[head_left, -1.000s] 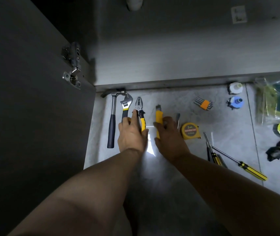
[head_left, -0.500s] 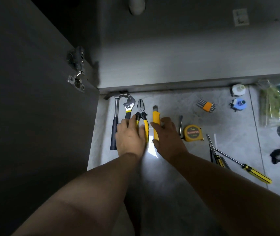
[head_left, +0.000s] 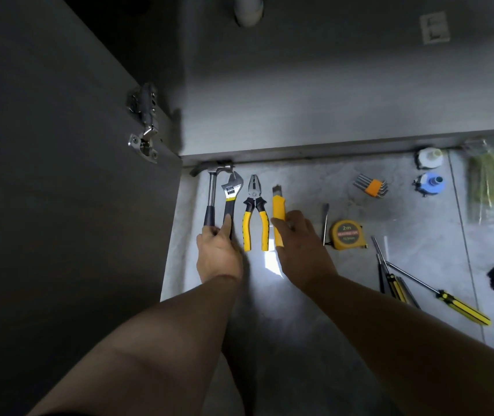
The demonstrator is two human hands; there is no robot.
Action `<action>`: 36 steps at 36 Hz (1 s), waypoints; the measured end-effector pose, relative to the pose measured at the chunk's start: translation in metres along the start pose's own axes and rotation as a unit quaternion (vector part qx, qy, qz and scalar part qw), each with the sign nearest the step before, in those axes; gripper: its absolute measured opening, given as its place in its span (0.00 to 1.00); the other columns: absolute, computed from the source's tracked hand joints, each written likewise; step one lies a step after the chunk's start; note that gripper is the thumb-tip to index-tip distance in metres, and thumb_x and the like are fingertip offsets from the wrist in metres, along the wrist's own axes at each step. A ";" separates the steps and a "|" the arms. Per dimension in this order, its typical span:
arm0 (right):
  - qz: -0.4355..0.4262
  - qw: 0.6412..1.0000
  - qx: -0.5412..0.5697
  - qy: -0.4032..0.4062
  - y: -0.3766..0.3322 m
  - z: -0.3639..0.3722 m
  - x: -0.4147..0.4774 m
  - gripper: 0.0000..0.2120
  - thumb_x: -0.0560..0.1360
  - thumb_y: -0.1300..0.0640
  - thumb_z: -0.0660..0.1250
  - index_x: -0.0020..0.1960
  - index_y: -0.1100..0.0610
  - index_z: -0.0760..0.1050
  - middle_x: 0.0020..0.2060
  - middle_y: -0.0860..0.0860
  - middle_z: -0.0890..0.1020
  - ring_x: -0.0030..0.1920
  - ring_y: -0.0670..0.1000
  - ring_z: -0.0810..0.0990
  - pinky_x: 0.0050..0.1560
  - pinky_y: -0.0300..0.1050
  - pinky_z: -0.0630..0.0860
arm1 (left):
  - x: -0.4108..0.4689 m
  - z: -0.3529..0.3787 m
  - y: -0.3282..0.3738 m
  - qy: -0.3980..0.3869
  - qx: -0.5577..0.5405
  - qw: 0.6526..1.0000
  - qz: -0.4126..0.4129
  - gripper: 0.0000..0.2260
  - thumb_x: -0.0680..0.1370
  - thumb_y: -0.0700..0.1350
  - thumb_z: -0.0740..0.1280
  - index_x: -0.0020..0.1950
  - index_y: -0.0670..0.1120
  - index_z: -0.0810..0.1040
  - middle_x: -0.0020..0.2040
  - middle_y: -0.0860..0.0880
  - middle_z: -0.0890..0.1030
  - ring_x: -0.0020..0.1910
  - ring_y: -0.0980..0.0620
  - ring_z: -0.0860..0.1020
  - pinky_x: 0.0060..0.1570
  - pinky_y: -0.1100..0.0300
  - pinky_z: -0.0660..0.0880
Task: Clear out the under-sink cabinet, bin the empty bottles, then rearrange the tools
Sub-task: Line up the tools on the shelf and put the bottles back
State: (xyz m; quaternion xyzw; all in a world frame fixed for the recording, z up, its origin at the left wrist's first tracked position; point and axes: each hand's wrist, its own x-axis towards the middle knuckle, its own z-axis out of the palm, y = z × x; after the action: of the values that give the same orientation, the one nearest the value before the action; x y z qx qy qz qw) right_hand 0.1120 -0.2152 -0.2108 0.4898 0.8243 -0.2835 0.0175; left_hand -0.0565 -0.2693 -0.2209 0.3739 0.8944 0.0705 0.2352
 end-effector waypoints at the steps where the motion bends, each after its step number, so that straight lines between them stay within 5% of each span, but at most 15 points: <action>1: 0.000 1.000 0.003 0.000 0.000 0.000 -0.001 0.26 0.79 0.55 0.65 0.75 0.53 0.63 0.69 0.55 0.64 0.66 0.55 0.68 0.62 0.52 0.76 | -0.002 0.000 -0.001 0.006 -0.004 1.000 0.006 0.24 0.82 0.45 0.65 0.78 0.57 0.67 0.64 0.48 0.70 0.60 0.47 0.74 0.62 0.54 0.74; 5: 0.021 0.999 0.011 0.027 0.002 -0.004 -0.014 0.22 0.79 0.55 0.65 0.71 0.54 0.66 0.65 0.55 0.67 0.61 0.54 0.72 0.54 0.48 0.80 | -0.009 -0.005 0.007 0.043 0.033 0.998 0.028 0.24 0.81 0.44 0.66 0.77 0.54 0.68 0.64 0.47 0.70 0.62 0.47 0.72 0.61 0.51 0.76; 10: 0.102 0.990 0.067 0.073 0.023 -0.013 -0.046 0.16 0.75 0.59 0.66 0.62 0.57 0.71 0.60 0.58 0.71 0.53 0.59 0.76 0.43 0.47 0.75 | -0.016 -0.006 0.041 0.120 0.036 0.985 0.116 0.11 0.79 0.45 0.63 0.60 0.46 0.76 0.55 0.44 0.74 0.55 0.42 0.72 0.51 0.48 0.71; 16: 0.174 0.980 0.038 0.087 0.064 -0.035 -0.073 0.21 0.74 0.56 0.69 0.65 0.55 0.70 0.60 0.54 0.67 0.52 0.60 0.75 0.39 0.46 0.71 | -0.027 0.013 0.080 -0.002 0.090 0.948 0.306 0.14 0.79 0.48 0.54 0.61 0.48 0.73 0.58 0.47 0.73 0.56 0.45 0.71 0.53 0.54 0.69; 21: 0.140 0.989 -0.019 0.040 0.084 -0.055 -0.065 0.32 0.73 0.58 0.67 0.75 0.48 0.62 0.72 0.51 0.62 0.64 0.57 0.69 0.50 0.55 0.80 | -0.061 0.027 0.095 -0.080 -0.003 0.950 0.302 0.17 0.77 0.49 0.70 0.64 0.52 0.72 0.60 0.50 0.69 0.56 0.47 0.76 0.43 0.54 0.77; 27: 0.100 0.992 -0.074 -0.034 0.098 -0.060 -0.036 0.31 0.74 0.60 0.67 0.75 0.48 0.64 0.69 0.50 0.67 0.63 0.56 0.70 0.52 0.55 0.79 | -0.082 0.044 0.099 -0.160 0.026 0.958 0.235 0.25 0.79 0.51 0.68 0.73 0.54 0.63 0.68 0.48 0.66 0.57 0.44 0.78 0.43 0.51 0.75; 32: 0.135 0.990 -0.032 0.029 0.111 -0.062 -0.031 0.25 0.72 0.54 0.72 0.67 0.54 0.69 0.61 0.53 0.70 0.59 0.56 0.73 0.48 0.55 0.80 | -0.084 0.046 0.110 -0.171 -0.054 0.962 0.205 0.24 0.81 0.44 0.64 0.75 0.52 0.61 0.67 0.46 0.73 0.59 0.41 0.78 0.53 0.49 0.76; 36: 0.234 0.963 0.043 0.128 0.127 -0.074 -0.037 0.24 0.70 0.51 0.75 0.60 0.55 0.69 0.56 0.53 0.69 0.50 0.57 0.76 0.41 0.50 0.74 | -0.081 0.045 0.120 -0.162 -0.076 0.962 0.205 0.23 0.79 0.45 0.66 0.71 0.50 0.61 0.60 0.45 0.75 0.55 0.40 0.79 0.49 0.47 0.78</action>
State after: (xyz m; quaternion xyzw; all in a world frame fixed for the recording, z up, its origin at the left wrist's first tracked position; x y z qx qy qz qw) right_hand 0.2534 -0.1633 -0.1945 0.7013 0.6693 -0.2414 -0.0429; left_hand 0.0905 -0.2434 -0.1946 0.5371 0.7402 0.1232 0.3853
